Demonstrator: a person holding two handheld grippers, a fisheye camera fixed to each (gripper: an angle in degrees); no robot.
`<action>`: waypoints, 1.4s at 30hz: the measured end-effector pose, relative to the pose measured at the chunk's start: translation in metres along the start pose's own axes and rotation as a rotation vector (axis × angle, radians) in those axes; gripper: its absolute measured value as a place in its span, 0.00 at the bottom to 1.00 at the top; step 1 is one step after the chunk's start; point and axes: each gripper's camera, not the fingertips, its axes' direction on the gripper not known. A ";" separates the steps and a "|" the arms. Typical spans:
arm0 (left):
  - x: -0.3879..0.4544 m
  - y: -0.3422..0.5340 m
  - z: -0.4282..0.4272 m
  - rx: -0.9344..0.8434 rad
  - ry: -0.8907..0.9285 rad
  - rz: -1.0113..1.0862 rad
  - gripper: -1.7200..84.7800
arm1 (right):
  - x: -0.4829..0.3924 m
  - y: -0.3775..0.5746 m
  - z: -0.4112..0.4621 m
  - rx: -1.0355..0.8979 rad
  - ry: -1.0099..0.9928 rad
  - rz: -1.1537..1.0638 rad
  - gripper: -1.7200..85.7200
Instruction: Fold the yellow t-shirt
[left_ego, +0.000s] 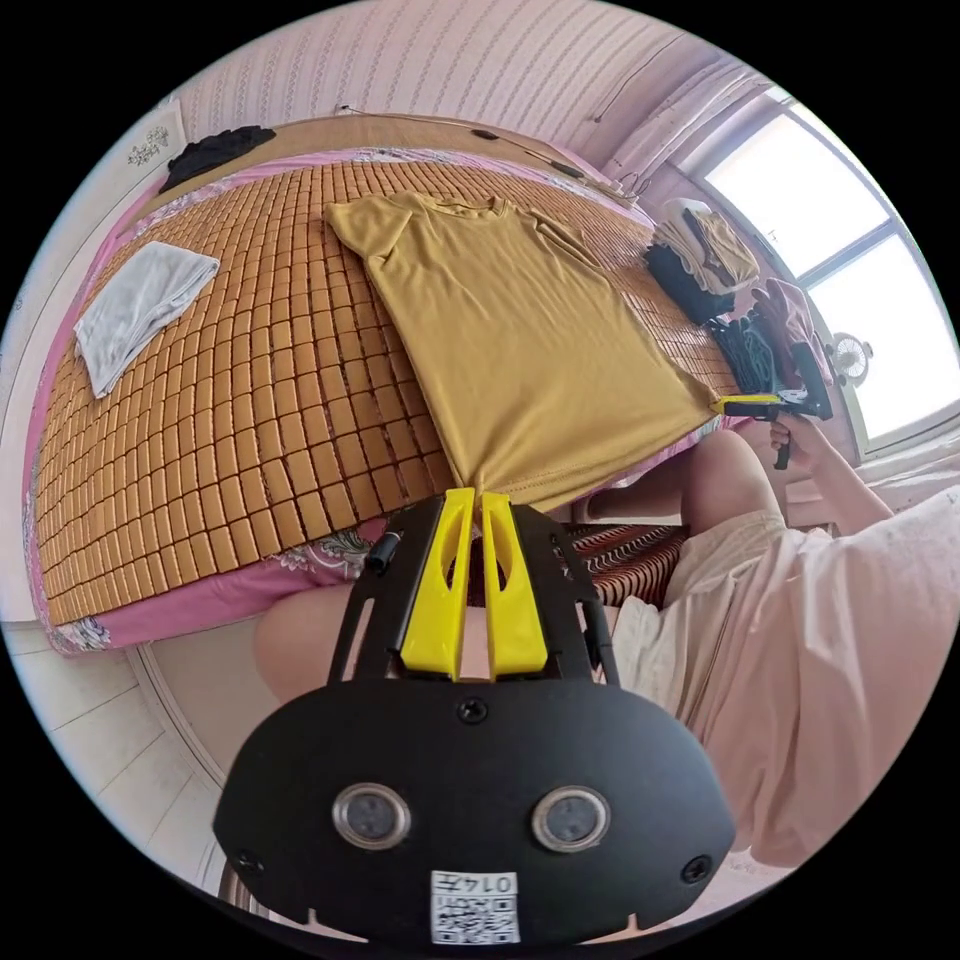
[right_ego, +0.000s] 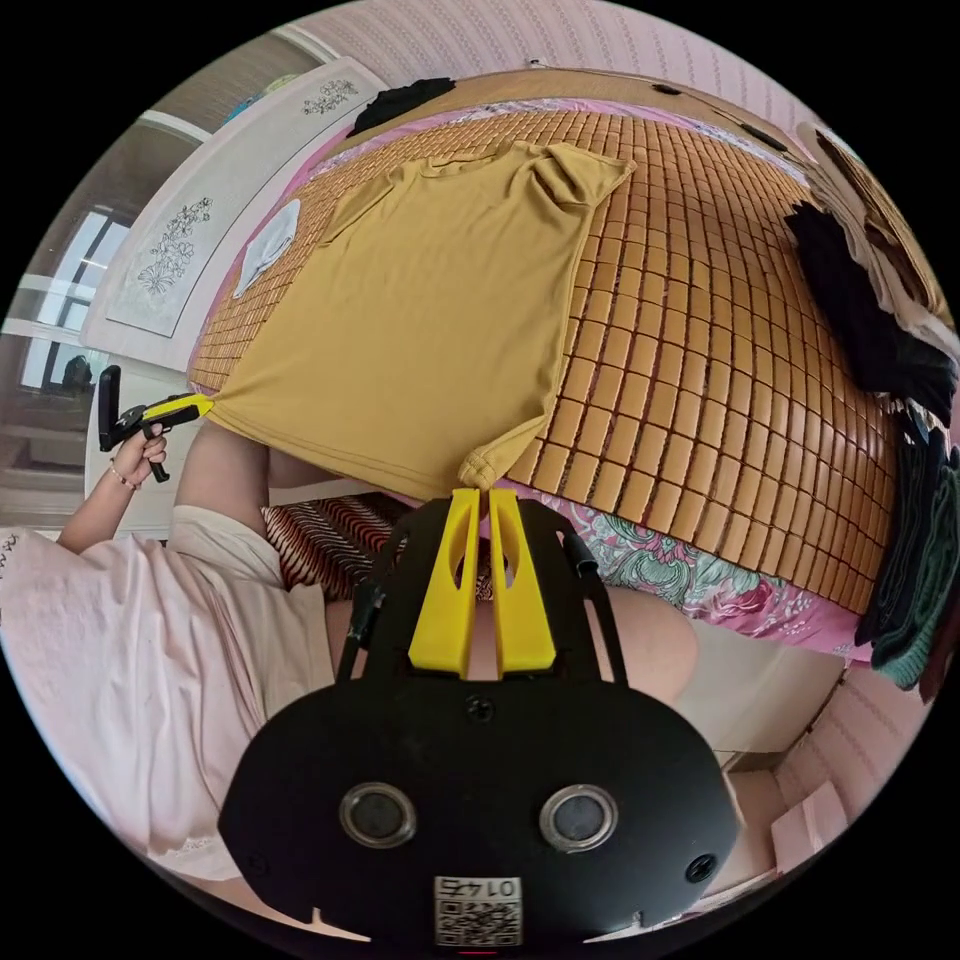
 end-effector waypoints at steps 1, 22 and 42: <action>0.000 0.000 0.003 -0.009 0.001 -0.003 0.01 | -0.002 -0.002 0.002 -0.014 0.005 -0.005 0.03; -0.022 -0.038 0.040 -0.054 -0.040 -0.063 0.02 | -0.011 -0.045 0.009 -0.033 0.082 0.023 0.05; 0.057 -0.317 0.145 0.116 0.130 0.371 0.01 | 0.080 -0.313 0.074 0.306 0.233 0.140 0.06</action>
